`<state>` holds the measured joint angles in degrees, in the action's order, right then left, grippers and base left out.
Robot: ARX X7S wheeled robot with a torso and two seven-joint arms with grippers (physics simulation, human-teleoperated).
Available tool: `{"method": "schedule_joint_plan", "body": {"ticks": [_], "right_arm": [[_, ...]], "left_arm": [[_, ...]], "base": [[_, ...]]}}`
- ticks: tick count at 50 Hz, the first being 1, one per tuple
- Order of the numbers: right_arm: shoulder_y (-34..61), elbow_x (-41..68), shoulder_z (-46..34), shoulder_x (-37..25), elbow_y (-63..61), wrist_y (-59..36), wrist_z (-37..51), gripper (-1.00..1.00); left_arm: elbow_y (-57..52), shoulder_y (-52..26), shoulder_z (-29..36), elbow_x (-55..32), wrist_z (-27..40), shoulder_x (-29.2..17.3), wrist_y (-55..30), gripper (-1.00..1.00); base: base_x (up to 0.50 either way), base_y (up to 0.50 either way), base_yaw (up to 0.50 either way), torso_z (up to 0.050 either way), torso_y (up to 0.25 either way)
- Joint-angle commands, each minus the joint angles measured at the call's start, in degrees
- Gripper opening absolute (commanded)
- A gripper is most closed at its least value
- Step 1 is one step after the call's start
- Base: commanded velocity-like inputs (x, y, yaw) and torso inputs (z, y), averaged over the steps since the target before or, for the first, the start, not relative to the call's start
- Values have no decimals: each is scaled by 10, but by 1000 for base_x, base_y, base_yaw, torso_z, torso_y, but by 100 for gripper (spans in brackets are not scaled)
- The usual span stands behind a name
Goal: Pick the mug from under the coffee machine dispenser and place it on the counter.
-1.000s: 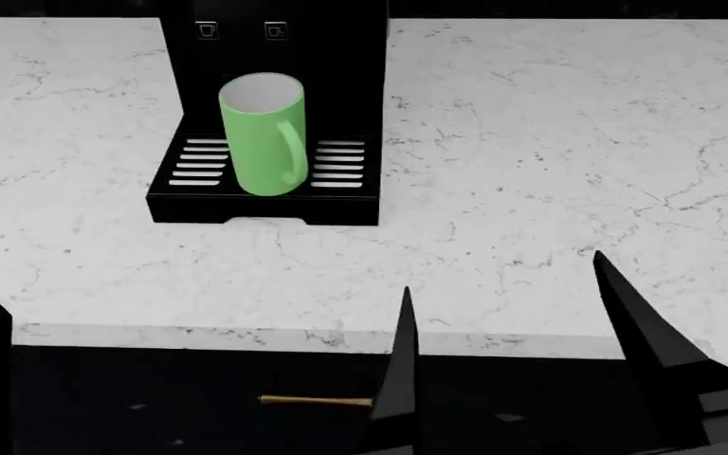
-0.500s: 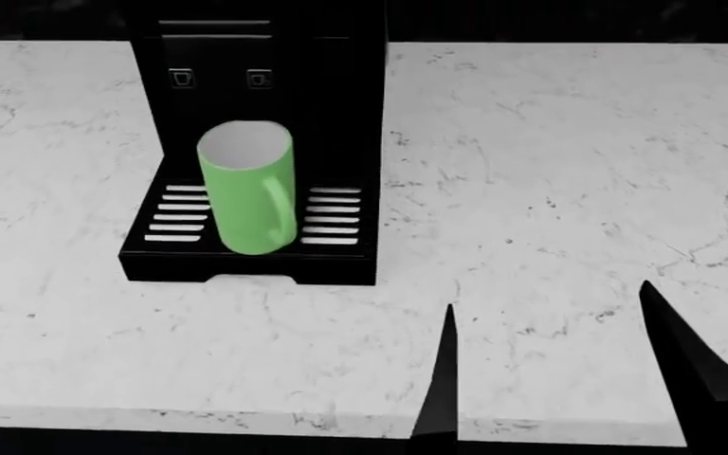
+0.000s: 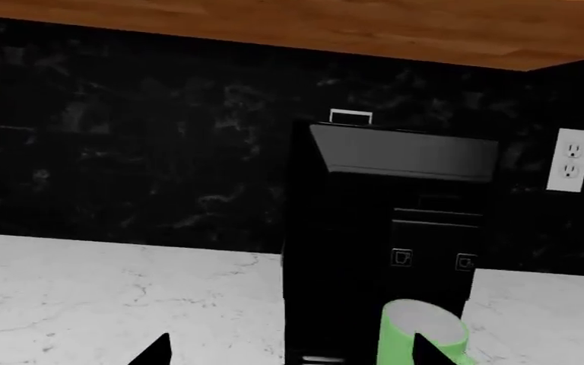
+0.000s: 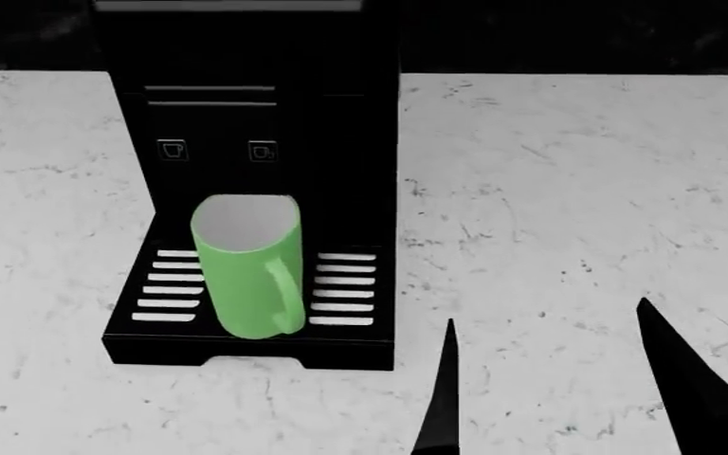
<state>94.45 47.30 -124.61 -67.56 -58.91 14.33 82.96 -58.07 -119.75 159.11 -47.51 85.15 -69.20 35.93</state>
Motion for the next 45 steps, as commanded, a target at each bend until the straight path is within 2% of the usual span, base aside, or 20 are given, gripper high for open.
{"method": "schedule_joint_plan", "body": {"ticks": [1,19,28,45], "right_arm": [[-12,-14,-7,1,5,14,2,100],[-36,-19,-9,15,29,44,-20,100],[-87,-45,-17,52,103,94,-74,100],[-105,24,-5,187,229,90,-165,100]], "left_arm": [[-1,8,-4,1,-2,-6,-3,100],[5,12,-8,-4,-11,-15,-6,100],[4,19,-14,0,-11,-18,-8,100],[9,33,-24,-2,-16,-20,-7,100]], "base": [[262,94,0,0,0],[123,5,0,0,1],[0,0,0,0,0],[0,0,0,0,0]]}}
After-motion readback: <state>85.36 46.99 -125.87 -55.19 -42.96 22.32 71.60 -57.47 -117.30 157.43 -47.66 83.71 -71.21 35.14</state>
